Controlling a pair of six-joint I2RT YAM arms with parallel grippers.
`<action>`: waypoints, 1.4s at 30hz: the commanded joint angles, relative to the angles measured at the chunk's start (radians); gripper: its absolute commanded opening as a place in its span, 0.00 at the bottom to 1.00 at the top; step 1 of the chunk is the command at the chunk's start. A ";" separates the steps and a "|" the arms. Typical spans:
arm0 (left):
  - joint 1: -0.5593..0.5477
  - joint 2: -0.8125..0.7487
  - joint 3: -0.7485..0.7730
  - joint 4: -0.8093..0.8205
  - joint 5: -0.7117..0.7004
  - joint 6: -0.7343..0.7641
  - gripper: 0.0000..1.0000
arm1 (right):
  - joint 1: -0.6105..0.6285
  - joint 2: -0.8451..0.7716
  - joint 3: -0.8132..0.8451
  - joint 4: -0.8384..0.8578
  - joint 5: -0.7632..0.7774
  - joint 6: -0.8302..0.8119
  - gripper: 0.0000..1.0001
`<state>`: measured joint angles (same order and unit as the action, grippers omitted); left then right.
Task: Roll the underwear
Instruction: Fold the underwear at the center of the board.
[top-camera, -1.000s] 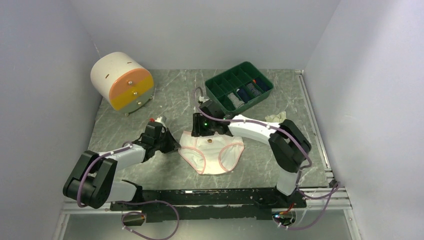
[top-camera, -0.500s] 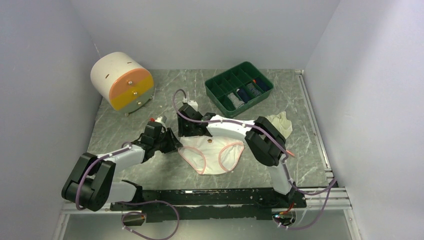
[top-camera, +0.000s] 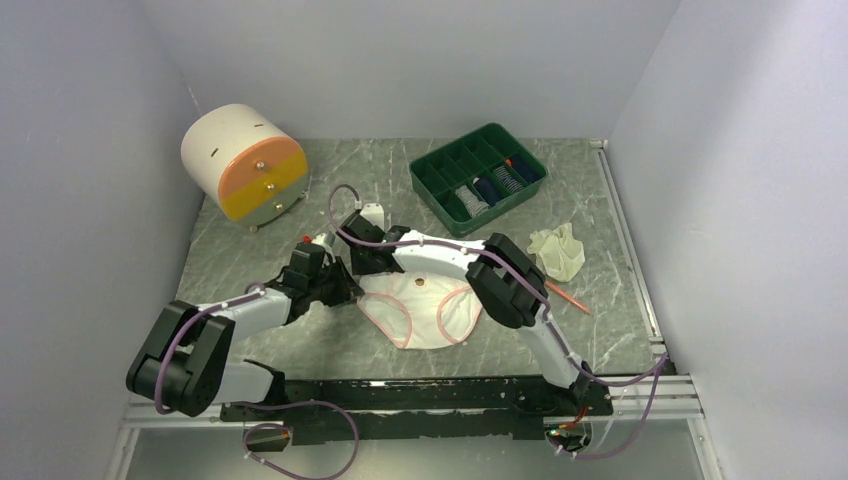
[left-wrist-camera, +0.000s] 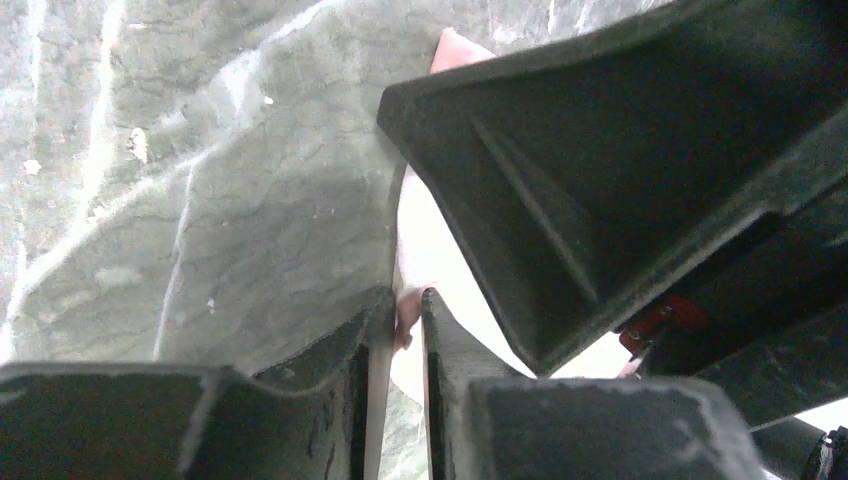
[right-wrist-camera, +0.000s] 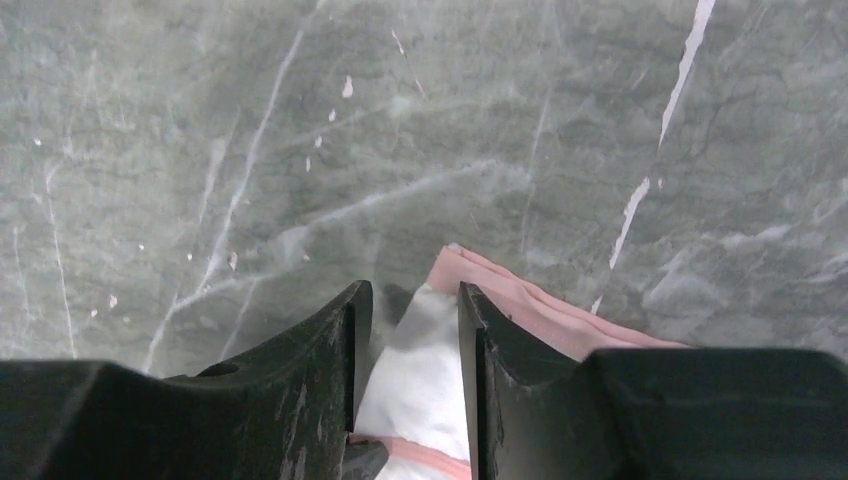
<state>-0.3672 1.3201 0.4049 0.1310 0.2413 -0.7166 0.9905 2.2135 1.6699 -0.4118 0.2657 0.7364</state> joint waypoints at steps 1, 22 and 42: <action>0.001 0.036 -0.020 -0.074 -0.014 0.049 0.20 | 0.013 0.041 0.079 -0.059 0.073 -0.022 0.41; 0.001 0.011 -0.027 -0.077 -0.016 0.036 0.30 | 0.054 0.148 0.179 -0.134 0.131 -0.035 0.21; 0.024 -0.096 0.048 -0.251 -0.125 0.076 0.05 | 0.043 0.089 0.216 -0.060 -0.025 -0.056 0.02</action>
<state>-0.3626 1.3006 0.4236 0.0658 0.2089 -0.6868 1.0302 2.3184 1.8450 -0.5209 0.3439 0.6804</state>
